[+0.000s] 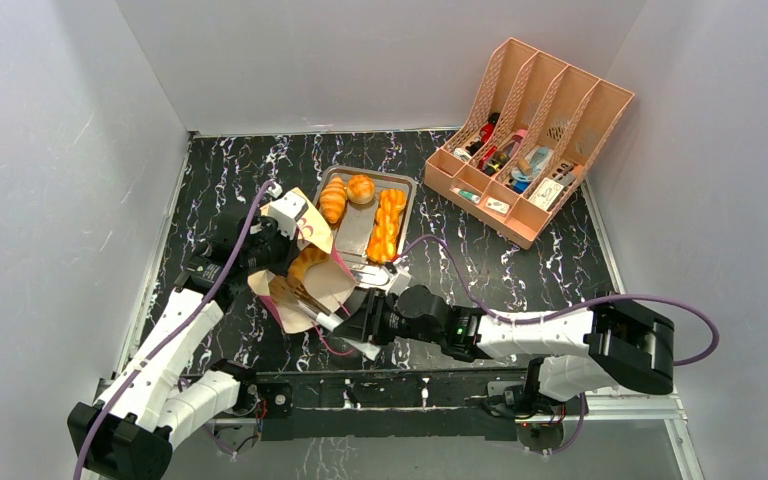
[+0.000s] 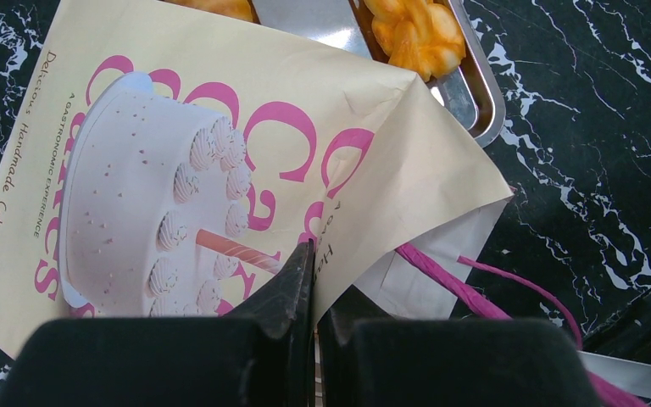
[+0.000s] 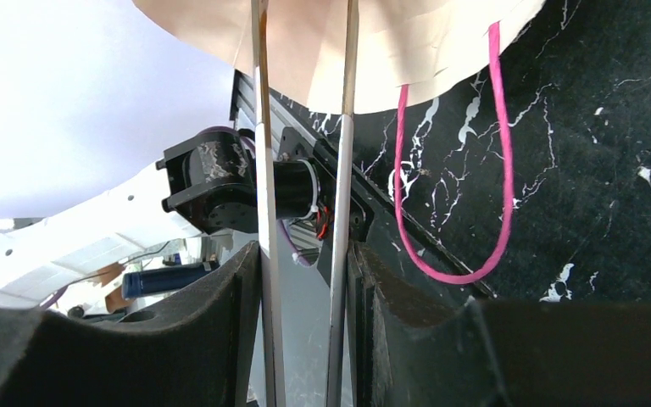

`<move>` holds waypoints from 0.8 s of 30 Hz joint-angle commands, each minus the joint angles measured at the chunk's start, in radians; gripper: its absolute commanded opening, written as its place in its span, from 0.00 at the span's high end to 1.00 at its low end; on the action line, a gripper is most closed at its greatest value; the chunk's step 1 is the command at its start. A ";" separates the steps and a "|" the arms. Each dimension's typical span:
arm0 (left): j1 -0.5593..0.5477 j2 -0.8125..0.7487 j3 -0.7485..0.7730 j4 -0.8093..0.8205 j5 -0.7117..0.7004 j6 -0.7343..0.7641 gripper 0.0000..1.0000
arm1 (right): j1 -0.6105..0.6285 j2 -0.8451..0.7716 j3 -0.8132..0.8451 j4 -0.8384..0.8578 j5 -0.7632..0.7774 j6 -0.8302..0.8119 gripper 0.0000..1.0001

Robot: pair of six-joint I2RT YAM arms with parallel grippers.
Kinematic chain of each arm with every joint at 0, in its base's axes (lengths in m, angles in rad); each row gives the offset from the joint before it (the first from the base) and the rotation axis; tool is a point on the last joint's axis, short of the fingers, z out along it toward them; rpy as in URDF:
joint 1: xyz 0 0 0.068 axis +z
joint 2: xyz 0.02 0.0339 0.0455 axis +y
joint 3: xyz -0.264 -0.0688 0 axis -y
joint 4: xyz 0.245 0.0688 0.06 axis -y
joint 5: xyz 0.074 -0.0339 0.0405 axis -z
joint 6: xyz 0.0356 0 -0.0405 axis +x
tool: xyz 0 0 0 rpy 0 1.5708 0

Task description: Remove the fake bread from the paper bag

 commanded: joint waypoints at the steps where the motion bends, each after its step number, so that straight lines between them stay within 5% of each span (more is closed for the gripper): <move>1: -0.006 -0.010 0.007 0.000 0.010 -0.018 1.00 | 0.005 0.024 0.048 0.070 0.004 -0.008 0.67; 24: -0.023 -0.007 0.001 0.009 0.020 -0.028 1.00 | 0.014 0.209 0.217 0.004 -0.007 -0.061 0.61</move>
